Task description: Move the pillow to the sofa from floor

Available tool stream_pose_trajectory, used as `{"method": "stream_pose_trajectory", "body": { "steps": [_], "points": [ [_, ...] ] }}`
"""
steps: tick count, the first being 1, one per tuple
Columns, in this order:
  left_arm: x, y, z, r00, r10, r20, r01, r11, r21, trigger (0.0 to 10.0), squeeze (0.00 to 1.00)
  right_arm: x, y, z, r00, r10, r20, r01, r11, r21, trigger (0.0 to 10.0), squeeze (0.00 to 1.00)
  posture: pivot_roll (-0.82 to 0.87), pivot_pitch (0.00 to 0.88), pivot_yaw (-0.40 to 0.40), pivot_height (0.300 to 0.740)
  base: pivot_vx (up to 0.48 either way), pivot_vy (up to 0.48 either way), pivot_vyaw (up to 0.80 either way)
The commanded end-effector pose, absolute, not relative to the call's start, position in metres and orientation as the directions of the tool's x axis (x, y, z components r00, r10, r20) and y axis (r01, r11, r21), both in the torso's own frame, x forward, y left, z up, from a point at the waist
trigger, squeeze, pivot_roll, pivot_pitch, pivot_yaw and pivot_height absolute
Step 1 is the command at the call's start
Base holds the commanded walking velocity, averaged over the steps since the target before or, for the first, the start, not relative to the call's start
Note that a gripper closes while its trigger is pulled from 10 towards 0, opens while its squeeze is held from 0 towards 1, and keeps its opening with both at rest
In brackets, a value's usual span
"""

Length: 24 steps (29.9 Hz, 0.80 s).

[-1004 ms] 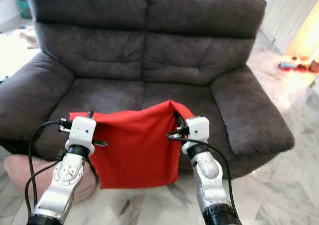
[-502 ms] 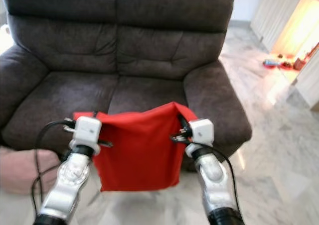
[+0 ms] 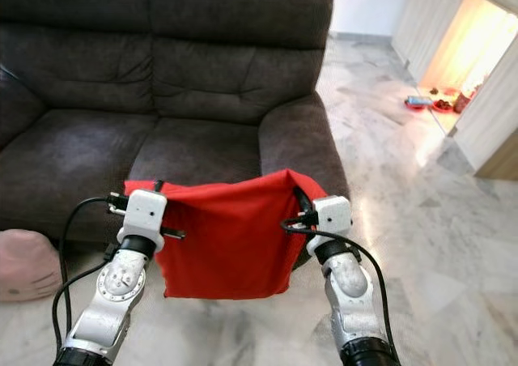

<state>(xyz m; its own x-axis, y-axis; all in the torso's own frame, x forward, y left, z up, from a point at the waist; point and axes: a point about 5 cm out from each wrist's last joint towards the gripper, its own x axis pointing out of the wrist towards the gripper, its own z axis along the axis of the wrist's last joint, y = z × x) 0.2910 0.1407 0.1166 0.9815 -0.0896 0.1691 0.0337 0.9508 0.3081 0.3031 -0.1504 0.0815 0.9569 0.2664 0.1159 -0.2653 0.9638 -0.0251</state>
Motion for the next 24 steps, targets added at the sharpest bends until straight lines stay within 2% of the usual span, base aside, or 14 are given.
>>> {"method": "stream_pose_trajectory", "body": {
  "steps": [1, 24],
  "points": [
    [0.2924, 0.1396, 0.1395, 0.954, -0.1, 0.284, 0.013, 0.956, 0.293, 10.0, 0.0, 0.3098, -0.1493, 0.1015, 0.942, 0.265, 0.207, -0.262, 0.964, -0.042, 10.0, 0.0, 0.01, 0.0, -0.079, 0.74, 0.0, 0.0, 0.0],
    [0.2867, 0.142, 0.1458, 0.945, -0.092, 0.313, -0.002, 0.957, 0.289, 10.0, 0.0, 0.3047, -0.1424, 0.105, 0.932, 0.274, 0.239, -0.275, 0.961, -0.027, 10.0, 0.0, 0.01, 0.0, -0.061, 0.74, 0.0, 0.0, 0.0]
  ]
}}
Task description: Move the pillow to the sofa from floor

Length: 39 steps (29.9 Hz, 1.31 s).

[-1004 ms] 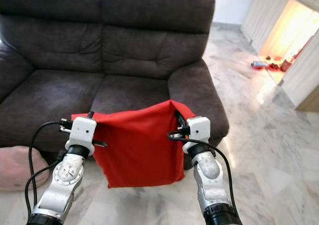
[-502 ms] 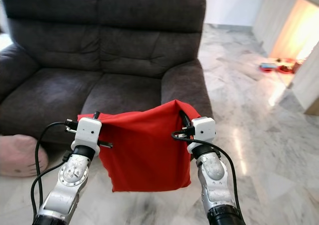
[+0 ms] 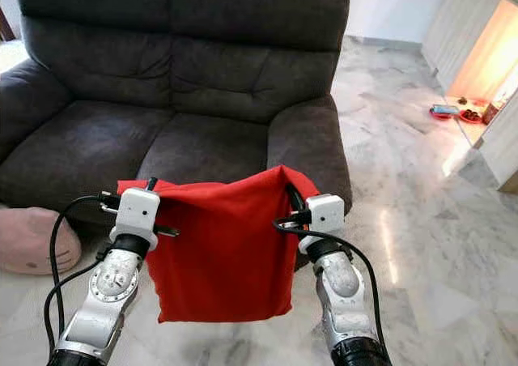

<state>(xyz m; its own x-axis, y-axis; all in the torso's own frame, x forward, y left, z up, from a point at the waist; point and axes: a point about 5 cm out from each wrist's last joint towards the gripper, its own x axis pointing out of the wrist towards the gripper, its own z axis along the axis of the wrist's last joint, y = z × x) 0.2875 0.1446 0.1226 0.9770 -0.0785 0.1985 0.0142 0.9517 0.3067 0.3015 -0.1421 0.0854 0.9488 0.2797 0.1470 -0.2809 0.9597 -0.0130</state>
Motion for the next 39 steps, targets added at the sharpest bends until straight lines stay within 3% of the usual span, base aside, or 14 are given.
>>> {"method": "stream_pose_trajectory", "body": {
  "steps": [1, 17, 30, 39],
  "points": [
    [0.286, 0.142, 0.146, 0.945, -0.092, 0.313, -0.003, 0.957, 0.289, 10.0, 0.0, 0.305, -0.142, 0.105, 0.931, 0.273, 0.241, -0.275, 0.961, -0.027, 10.0, 0.0, 0.01, 0.0, -0.061, 0.74, 0.0, 0.0, 0.0],
    [0.286, 0.146, 0.192, 0.872, -0.045, 0.488, -0.147, 0.926, 0.348, 10.0, 0.0, 0.305, -0.141, 0.166, 0.86, 0.197, 0.47, -0.205, 0.978, -0.036, 10.0, 0.0, 0.01, 0.0, -0.065, 0.74, 0.0, 0.0, 0.0],
    [0.287, 0.144, 0.213, 0.835, -0.028, 0.549, -0.194, 0.919, 0.342, 10.0, 0.0, 0.304, -0.135, 0.184, 0.838, 0.207, 0.505, -0.223, 0.974, -0.029, 10.0, 0.0, 0.01, 0.0, -0.067, 0.74, 0.0, 0.0, 0.0],
    [0.285, 0.14, 0.201, 0.863, -0.045, 0.504, -0.147, 0.931, 0.335, 10.0, 0.0, 0.305, -0.133, 0.176, 0.861, 0.211, 0.463, -0.231, 0.973, -0.015, 10.0, 0.0, 0.02, 0.0, -0.067, 0.74, 0.0, 0.0, 0.0]
  ]
}}
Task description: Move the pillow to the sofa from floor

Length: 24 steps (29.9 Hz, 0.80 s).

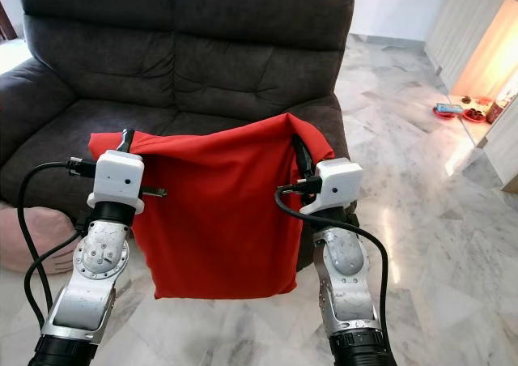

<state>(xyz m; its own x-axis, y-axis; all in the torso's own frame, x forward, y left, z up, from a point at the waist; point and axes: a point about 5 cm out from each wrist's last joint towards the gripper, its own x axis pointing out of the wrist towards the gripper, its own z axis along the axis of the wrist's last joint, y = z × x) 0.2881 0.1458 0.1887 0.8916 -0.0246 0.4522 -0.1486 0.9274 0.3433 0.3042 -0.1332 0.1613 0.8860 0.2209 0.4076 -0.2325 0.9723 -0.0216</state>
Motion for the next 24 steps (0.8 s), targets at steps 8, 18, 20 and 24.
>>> {"method": "stream_pose_trajectory", "body": {
  "steps": [8, 18, 20, 24],
  "points": [
    [0.286, 0.139, 0.202, 0.863, -0.043, 0.502, -0.145, 0.933, 0.33, 10.0, 0.0, 0.304, -0.131, 0.178, 0.861, 0.211, 0.463, -0.235, 0.972, -0.008, 10.0, 0.0, 0.01, 0.0, -0.066, 0.74, 0.0, 0.0, 0.0],
    [0.286, 0.143, 0.215, 0.839, -0.025, 0.543, -0.181, 0.929, 0.323, 10.0, 0.0, 0.306, -0.132, 0.198, 0.827, 0.201, 0.526, -0.228, 0.974, -0.014, 10.0, 0.0, 0.01, 0.0, -0.066, 0.74, 0.185, 0.0, 0.0],
    [0.286, 0.143, 0.216, 0.837, -0.026, 0.547, -0.182, 0.929, 0.323, 10.0, 0.0, 0.306, -0.132, 0.201, 0.823, 0.201, 0.532, -0.228, 0.973, -0.015, 10.0, 0.0, 0.01, 0.0, -0.065, 0.74, 0.0, 0.0, 0.0],
    [0.286, 0.143, 0.217, 0.835, -0.026, 0.549, -0.183, 0.929, 0.322, 10.0, 0.0, 0.307, -0.132, 0.203, 0.821, 0.202, 0.534, -0.23, 0.973, -0.015, 10.0, 0.0, 0.01, 0.0, -0.064, 0.74, 0.159, 0.0, 0.0]
  ]
}}
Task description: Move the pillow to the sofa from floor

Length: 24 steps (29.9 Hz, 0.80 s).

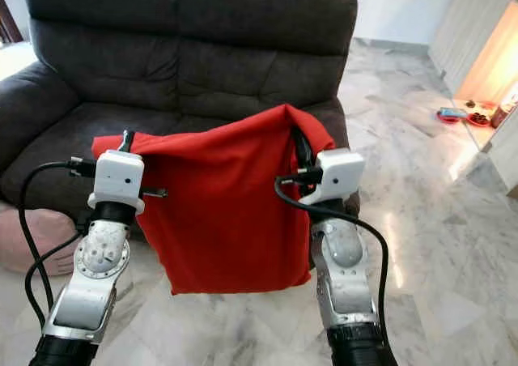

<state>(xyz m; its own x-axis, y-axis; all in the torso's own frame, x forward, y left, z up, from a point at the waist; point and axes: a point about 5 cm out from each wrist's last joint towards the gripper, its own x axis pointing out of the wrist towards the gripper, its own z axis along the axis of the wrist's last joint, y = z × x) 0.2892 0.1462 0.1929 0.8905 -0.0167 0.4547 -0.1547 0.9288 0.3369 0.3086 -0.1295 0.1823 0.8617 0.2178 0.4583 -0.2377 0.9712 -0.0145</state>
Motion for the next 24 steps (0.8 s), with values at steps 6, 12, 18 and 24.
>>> {"method": "stream_pose_trajectory", "body": {
  "steps": [6, 12, 18, 24],
  "points": [
    [0.2863, 0.1422, 0.2174, 0.834, -0.028, 0.551, -0.181, 0.93, 0.321, 10.0, 0.0, 0.3069, -0.1317, 0.2035, 0.823, 0.204, 0.53, -0.232, 0.973, -0.013, 10.0, 0.0, 0.01, 0.0, -0.068, 0.74, 0.343, 0.0, 0.0],
    [0.2867, 0.1419, 0.219, 0.832, -0.025, 0.555, -0.185, 0.93, 0.319, 10.0, 0.0, 0.3074, -0.1319, 0.2041, 0.824, 0.209, 0.527, -0.237, 0.971, -0.014, 10.0, 0.0, 0.02, 0.0, -0.071, 0.74, 0.349, 0.0, 0.0],
    [0.2867, 0.1421, 0.2194, 0.832, -0.023, 0.555, -0.186, 0.93, 0.317, 10.0, 0.0, 0.3073, -0.1313, 0.2032, 0.827, 0.213, 0.52, -0.242, 0.97, -0.012, 10.0, 0.0, 0.02, 0.0, -0.073, 0.74, 0.359, 0.0, 0.0],
    [0.2867, 0.1417, 0.2202, 0.83, -0.023, 0.558, -0.188, 0.93, 0.317, 10.0, 0.0, 0.3078, -0.1311, 0.2031, 0.829, 0.217, 0.516, -0.246, 0.969, -0.012, 10.0, 0.0, 0.02, 0.0, -0.076, 0.74, 0.364, 0.0, 0.0]
  ]
}}
